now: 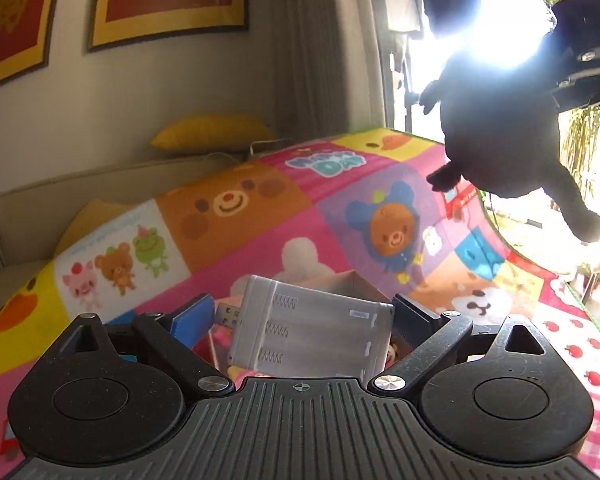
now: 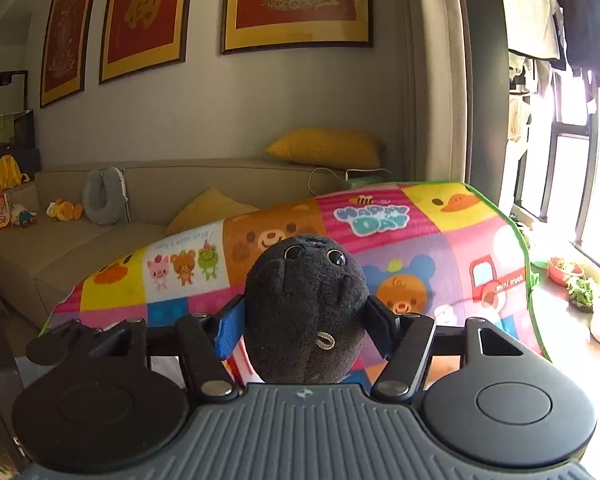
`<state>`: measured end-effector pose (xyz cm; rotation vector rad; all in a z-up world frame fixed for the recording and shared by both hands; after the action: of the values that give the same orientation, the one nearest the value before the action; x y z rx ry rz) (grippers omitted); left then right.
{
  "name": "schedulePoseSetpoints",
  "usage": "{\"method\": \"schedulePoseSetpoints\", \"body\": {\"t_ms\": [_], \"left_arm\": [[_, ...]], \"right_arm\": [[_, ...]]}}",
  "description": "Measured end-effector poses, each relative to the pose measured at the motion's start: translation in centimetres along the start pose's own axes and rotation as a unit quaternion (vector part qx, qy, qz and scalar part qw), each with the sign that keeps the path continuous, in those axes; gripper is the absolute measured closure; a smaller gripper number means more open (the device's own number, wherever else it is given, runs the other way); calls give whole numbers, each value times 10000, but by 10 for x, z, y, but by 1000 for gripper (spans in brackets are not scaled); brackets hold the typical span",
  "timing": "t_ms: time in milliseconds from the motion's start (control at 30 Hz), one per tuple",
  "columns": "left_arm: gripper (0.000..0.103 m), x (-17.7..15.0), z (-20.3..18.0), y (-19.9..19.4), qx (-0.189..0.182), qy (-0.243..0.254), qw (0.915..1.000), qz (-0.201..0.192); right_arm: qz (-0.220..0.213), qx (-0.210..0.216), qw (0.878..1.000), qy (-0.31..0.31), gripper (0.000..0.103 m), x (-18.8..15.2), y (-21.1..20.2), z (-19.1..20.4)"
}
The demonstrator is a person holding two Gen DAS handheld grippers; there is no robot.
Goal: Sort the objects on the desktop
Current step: 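Drop the charger into the pink box with the left gripper while right lifts the plush cat, then lower the plush cat into the pink box with the right gripper and release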
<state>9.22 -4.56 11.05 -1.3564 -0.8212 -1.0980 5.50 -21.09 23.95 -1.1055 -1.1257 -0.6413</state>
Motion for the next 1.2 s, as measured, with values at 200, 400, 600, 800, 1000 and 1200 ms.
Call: {"method": "schedulePoseSetpoints", "body": {"t_ms": [200,400,600,800,1000,1200], "left_arm": [[1,-47,40,17,267,-515,9967,562],[0,-90,66,-2,89,-768,9917,1029],[0,-111,60,4,-175,-679,9893,1281],[0,-114,59,9,-321,-759,9869,1386],[0,-116,61,11,-360,-849,9847,1481],[0,-117,63,13,-376,-927,9832,1527]], "right_arm": [[259,-66,9996,15,40,13,68,-5],[828,-53,9963,238,40,5,143,-4],[1447,433,9848,856,40,-5,197,0],[1733,234,9817,750,29,-25,221,-4],[1758,-80,9840,270,36,-32,223,1],[1879,-510,9795,-511,23,-59,229,11]]}}
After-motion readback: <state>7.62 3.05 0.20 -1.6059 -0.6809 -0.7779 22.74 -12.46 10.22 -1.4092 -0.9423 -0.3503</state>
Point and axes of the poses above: each gripper's, at about its wrist camera, not at the fingertips, and y roughly the way its jaws point, z to its left, x to its top, the point moved 1 cm from there along y, roughly the way its jaws point, and after that the axes turned 7 degrees about x, right-handed, at the moved point
